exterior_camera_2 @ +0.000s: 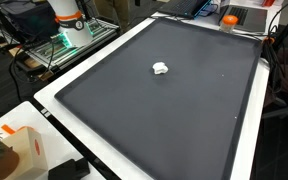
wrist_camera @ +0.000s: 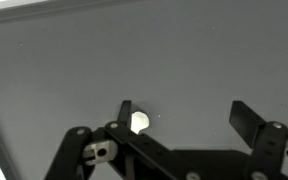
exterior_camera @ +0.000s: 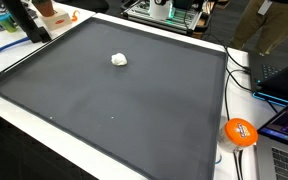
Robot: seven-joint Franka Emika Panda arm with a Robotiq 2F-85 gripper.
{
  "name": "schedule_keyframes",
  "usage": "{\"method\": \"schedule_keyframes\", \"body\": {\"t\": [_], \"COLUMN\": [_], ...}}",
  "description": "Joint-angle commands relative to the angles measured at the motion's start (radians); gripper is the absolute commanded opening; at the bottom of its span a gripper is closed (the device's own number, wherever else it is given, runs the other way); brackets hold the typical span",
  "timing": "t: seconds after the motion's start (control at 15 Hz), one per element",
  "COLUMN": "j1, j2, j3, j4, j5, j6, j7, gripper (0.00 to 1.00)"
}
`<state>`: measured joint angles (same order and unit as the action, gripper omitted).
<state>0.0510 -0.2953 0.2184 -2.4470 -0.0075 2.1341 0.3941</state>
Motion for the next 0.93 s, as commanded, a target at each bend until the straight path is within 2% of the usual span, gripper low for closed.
{"method": "schedule_keyframes", "body": {"t": [0.0, 0.13, 0.33, 0.67, 0.73, 0.87], "j1": [0.013, 0.007, -0.015, -0.032, -0.015, -0.016], "j2": [0.002, 0.005, 0.023, 0.094, 0.074, 0.094], "j3": [-0.012, -0.019, -0.031, -0.031, -0.041, -0.043], "j4": [0.001, -0.002, -0.013, -0.006, -0.004, -0.003], "j5": [-0.004, -0.008, -0.087, -0.257, -0.210, -0.233], "j6": [-0.002, 0.017, 0.005, 0.001, -0.002, -0.002], "j7": [0.005, 0.002, -0.015, 0.033, 0.011, 0.018], "gripper": [1.00, 1.00, 1.00, 1.00, 1.00, 1.00]}}
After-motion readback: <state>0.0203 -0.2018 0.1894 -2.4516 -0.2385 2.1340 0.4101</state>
